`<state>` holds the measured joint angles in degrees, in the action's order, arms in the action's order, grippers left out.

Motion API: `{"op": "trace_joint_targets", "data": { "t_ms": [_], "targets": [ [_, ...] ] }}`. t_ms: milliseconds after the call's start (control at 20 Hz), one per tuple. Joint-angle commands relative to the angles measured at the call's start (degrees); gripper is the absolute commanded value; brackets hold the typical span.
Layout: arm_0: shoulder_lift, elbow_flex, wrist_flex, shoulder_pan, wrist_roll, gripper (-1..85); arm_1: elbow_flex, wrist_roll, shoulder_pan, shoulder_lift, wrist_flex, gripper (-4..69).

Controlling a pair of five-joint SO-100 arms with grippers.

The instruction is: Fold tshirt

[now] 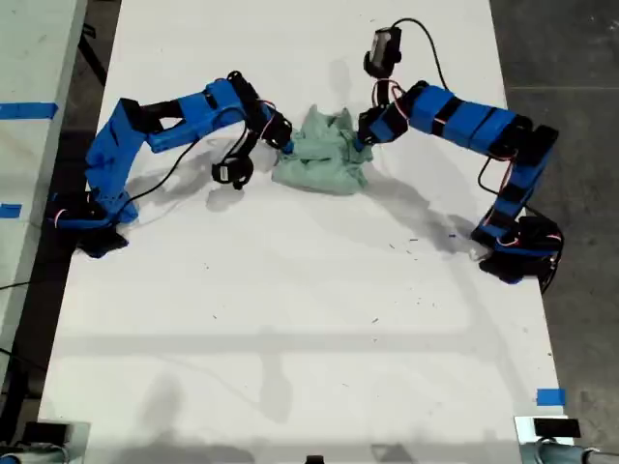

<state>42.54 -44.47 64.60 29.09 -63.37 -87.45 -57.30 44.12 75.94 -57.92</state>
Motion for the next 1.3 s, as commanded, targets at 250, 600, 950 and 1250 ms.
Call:
{"op": "trace_joint_targets", "data": {
  "t_ms": [250,600,950,1250],
  "targets": [
    [17.67,2.20,14.59,3.16,3.08,27.4,0.97,2.72,1.32,11.78,-8.53,32.8],
    [45.26,-19.95,21.62,-9.14,10.81,17.3,-17.31,13.10,-9.49,46.67,-17.75,22.6],
    [81.47,-79.19,1.67,-21.36,32.52,0.1,-54.58,36.74,-27.33,78.84,-10.02,10.2],
    [103.27,-112.06,-10.28,-28.21,49.04,0.1,-79.28,50.10,-34.98,112.24,-13.27,2.7]
  ]
}}
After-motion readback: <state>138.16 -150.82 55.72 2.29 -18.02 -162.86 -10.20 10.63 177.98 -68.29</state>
